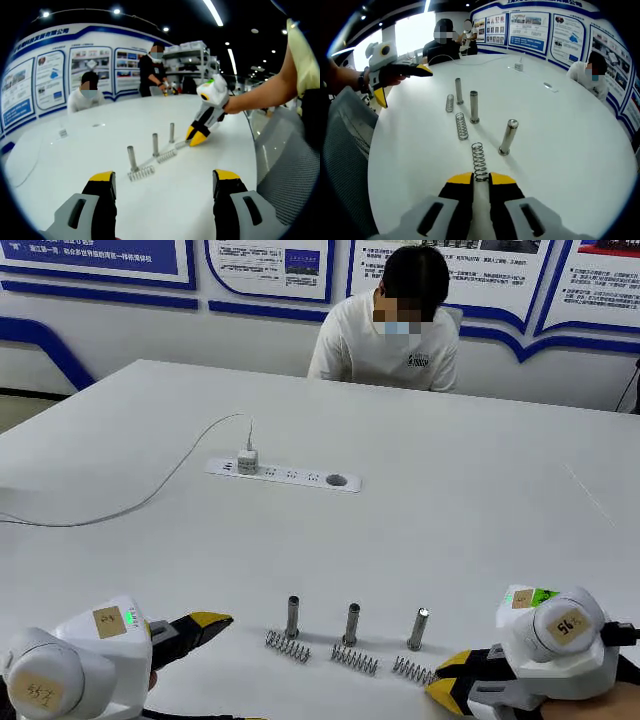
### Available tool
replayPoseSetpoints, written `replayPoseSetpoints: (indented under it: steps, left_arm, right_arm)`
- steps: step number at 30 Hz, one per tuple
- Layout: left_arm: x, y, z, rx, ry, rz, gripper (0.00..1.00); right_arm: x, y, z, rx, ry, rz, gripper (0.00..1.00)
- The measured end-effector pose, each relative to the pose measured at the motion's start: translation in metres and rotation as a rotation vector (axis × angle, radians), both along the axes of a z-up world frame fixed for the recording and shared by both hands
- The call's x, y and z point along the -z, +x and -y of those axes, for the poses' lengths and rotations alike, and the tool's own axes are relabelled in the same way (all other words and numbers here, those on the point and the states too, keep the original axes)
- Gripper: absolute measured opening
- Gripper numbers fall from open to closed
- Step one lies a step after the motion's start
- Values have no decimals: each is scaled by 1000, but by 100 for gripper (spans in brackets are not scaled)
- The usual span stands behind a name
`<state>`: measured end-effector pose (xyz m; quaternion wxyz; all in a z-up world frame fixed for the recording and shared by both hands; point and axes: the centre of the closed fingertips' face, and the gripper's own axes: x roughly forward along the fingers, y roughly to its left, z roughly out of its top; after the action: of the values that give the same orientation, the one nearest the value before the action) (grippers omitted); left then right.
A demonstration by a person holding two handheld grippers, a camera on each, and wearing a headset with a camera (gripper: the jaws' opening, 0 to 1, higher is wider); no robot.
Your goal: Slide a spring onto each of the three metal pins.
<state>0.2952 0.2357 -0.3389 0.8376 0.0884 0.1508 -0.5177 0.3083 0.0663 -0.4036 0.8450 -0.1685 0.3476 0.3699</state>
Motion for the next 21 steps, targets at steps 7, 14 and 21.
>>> replayPoseSetpoints:
  steps: [7, 14, 21]
  left_arm:
    - [2, -3, 3, 13, 4, -3, 80]
    - [5, -9, 11, 40, 7, -11, 79]
    - [9, -15, 20, 78, 11, -16, 75]
  right_arm:
    - [1, -1, 1, 3, -7, -1, 12]
    - [-6, -8, -2, -1, 2, -5, 11]
    - [-23, -20, -16, -50, 11, 11, 11]
